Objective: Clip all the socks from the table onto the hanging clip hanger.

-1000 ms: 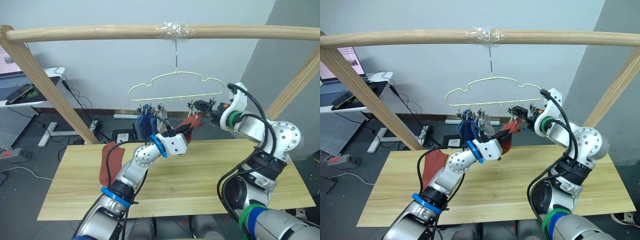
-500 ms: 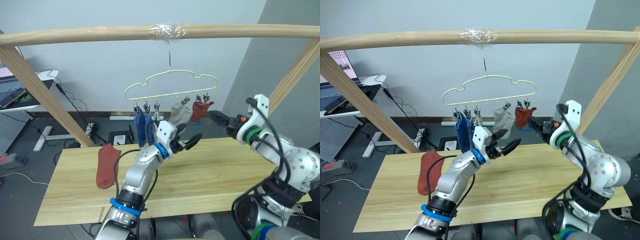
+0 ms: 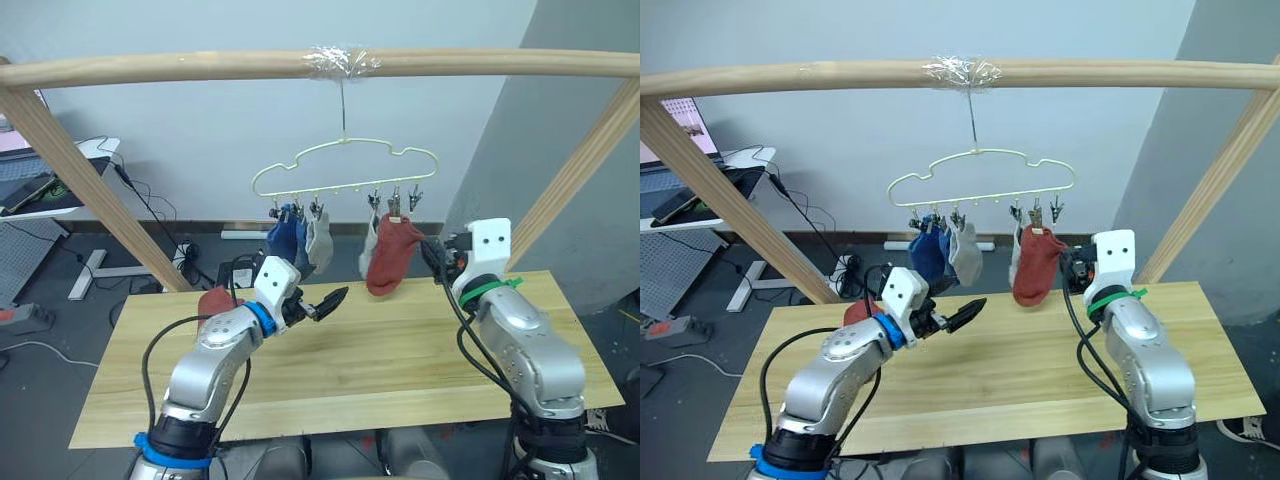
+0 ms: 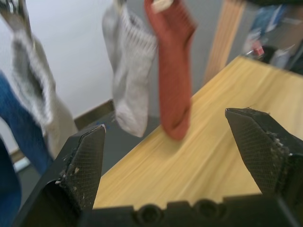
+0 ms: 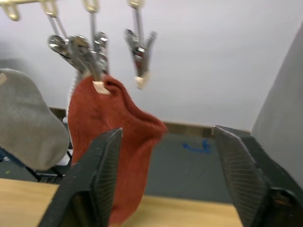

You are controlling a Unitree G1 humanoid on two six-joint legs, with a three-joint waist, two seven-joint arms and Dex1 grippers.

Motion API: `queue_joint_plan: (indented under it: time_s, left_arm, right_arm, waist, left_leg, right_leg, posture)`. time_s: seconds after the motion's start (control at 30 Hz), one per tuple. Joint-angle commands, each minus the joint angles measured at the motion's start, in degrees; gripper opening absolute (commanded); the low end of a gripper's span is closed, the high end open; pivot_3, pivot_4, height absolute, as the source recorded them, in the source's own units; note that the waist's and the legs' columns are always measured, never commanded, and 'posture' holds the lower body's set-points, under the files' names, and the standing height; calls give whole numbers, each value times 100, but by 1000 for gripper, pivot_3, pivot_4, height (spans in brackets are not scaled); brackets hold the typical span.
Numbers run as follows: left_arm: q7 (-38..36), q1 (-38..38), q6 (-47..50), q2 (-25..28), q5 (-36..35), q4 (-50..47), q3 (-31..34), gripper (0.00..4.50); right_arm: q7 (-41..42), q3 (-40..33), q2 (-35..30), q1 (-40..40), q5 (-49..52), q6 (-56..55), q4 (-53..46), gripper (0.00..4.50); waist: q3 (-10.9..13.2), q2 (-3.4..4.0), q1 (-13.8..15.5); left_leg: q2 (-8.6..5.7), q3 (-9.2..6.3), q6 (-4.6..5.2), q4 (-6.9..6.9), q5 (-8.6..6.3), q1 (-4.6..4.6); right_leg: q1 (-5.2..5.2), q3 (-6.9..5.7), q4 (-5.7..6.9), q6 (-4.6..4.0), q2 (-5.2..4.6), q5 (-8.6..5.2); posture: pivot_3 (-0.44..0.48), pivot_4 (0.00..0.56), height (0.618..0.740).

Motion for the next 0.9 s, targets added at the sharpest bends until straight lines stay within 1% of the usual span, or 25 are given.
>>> queue_joint_plan:
  time_s: [0.03,0.07,0.17,0.3,0.57,0.73,0.8,0.9]
  left_arm:
    - [-190,118,16,114,-479,-637,316,4500]
    - [-213,130,-30,105,-603,-730,401,4500]
    - [-227,118,-44,64,-915,-940,580,4500]
    - [-177,133,27,116,-1035,-1285,528,4500]
    - [-136,225,-6,157,-994,-1414,455,4500]
    - [-123,261,-32,176,-992,-1507,436,4500]
    - [-101,260,-26,176,-994,-1535,445,4500]
    - [-62,274,0,169,-1009,-1595,433,4500]
  right_arm:
    - [-178,51,156,-211,-264,-591,161,2661]
    - [-211,78,193,-273,-329,-696,276,2398]
    - [-256,114,293,-419,-452,-907,532,2398]
    - [-345,120,480,-848,-547,-1193,1092,2398]
    - [-561,-135,779,-1420,-515,-1454,1927,2398]
    - [-694,-278,882,-1653,-533,-1610,2295,2398]
    - [-744,-333,900,-1722,-527,-1642,2412,2398]
    - [-779,-391,907,-1791,-520,-1705,2532,2398]
  waist:
    - [1,0,50]
    - [4,-2,64]
    - [9,-6,91]
    - [11,-8,117]
    - [11,-7,184]
    - [11,-7,232]
    - [11,-7,237]
    - [11,-6,244]
  left_leg:
    - [1,0,0,0,0,0]
    - [0,0,0,-1,0,0]
    - [0,-1,0,1,0,-1]
    - [0,1,0,1,0,-1]
    - [-1,1,0,-2,0,-1]
    - [-1,0,0,-2,0,-1]
    - [-1,2,0,-1,0,-1]
    - [-1,1,0,-2,0,-1]
  right_leg:
    - [0,0,-1,0,0,0]
    - [0,1,-2,-1,0,0]
    - [0,0,-2,-2,0,0]
    - [0,1,-3,-3,0,0]
    - [-1,1,-2,-5,0,1]
    - [-1,0,-1,-9,0,3]
    - [-1,1,-2,-31,0,16]
    - [-1,0,-2,-32,0,17]
  posture:
    - [-67,138,740]
    - [-67,138,740]
    - [-67,138,740]
    - [-43,130,740]
    - [-23,123,740]
    - [-14,117,740]
    - [-14,117,740]
    - [-6,109,740]
